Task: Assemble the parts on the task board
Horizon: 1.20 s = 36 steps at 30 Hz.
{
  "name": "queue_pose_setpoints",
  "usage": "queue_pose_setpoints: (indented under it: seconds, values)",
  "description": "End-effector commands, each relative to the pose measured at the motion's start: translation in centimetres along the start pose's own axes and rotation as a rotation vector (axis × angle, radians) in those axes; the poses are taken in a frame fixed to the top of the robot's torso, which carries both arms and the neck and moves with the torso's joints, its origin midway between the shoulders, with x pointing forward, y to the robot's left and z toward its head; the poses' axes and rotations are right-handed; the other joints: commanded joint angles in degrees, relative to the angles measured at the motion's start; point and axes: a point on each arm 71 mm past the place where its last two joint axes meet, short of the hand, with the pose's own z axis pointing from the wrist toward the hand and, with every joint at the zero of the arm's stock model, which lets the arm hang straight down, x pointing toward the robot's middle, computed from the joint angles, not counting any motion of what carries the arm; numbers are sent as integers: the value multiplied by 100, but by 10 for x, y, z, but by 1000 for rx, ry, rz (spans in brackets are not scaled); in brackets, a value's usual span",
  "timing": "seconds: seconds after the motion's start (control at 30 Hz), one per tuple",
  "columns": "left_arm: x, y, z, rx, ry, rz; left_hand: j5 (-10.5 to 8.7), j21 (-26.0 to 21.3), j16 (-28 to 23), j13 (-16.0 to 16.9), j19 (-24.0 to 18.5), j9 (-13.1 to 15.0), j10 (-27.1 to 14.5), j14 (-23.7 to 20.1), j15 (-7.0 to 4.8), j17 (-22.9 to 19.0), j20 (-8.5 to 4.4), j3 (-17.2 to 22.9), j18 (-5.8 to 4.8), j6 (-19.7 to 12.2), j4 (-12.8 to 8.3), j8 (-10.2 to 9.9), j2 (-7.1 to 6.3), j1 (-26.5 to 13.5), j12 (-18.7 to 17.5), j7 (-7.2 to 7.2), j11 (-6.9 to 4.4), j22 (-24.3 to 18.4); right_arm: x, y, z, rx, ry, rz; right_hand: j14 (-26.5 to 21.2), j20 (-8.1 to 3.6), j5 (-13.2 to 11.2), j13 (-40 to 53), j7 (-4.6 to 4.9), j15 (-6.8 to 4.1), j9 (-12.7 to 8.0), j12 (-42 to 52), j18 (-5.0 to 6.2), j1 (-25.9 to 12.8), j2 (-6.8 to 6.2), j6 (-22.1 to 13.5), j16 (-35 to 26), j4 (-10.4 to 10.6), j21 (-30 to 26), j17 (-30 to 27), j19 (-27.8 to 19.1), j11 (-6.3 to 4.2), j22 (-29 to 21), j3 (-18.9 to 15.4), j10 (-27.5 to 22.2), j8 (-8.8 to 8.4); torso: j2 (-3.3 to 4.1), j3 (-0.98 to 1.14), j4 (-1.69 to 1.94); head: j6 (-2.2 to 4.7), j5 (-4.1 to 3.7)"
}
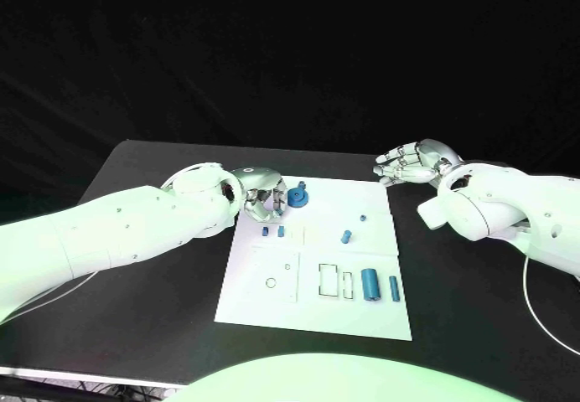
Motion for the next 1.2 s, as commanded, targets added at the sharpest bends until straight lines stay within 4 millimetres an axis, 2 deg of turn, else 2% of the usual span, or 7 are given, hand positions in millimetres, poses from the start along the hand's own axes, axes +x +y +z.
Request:
queue_pose_setpoints:
  seconds: [0.03, 0.37, 1.2]
  values:
    - [2, 2, 0, -9, 35, -9, -23, -14, 9, -6, -24, -12, 40, 10, 10, -7, 10, -21, -68, 33, 31, -24, -6, -56, -28, 10, -1, -10, 2, 1, 0, -14, 17, -4, 30, -6, -13, -9, 512, 1, -8, 5, 59, -6, 28, -2, -15, -17, -16, -6, -40, 16, -6, 4, 12, 22, -1, 2, 0, -5, 6]
    - [3, 6, 2, -22, 53, -8, -20, -10, 12, -6, -18, -10, 44, 13, 9, 1, 11, -17, -70, 35, 28, -28, -1, -53, -33, 8, -3, -1, 2, 0, 0, -12, 18, -4, 30, -6, -13, -9, 512, 1, -8, 5, 59, -6, 28, -2, -15, -17, -16, -6, -40, 16, -6, 4, 12, 22, 2, 9, -8, -11, 19]
    - [5, 2, 7, -9, 64, -10, -29, -19, 10, -6, -24, -5, 57, 10, 9, -5, 12, -13, -69, 37, 23, -40, 9, -53, -50, 8, -4, -9, 2, 0, 0, -9, 20, -4, 30, -6, -13, -9, 512, 1, -8, 5, 59, -6, 28, -2, -15, -17, -16, -6, -40, 16, -6, 4, 12, 22, 2, 4, -9, -13, 26]
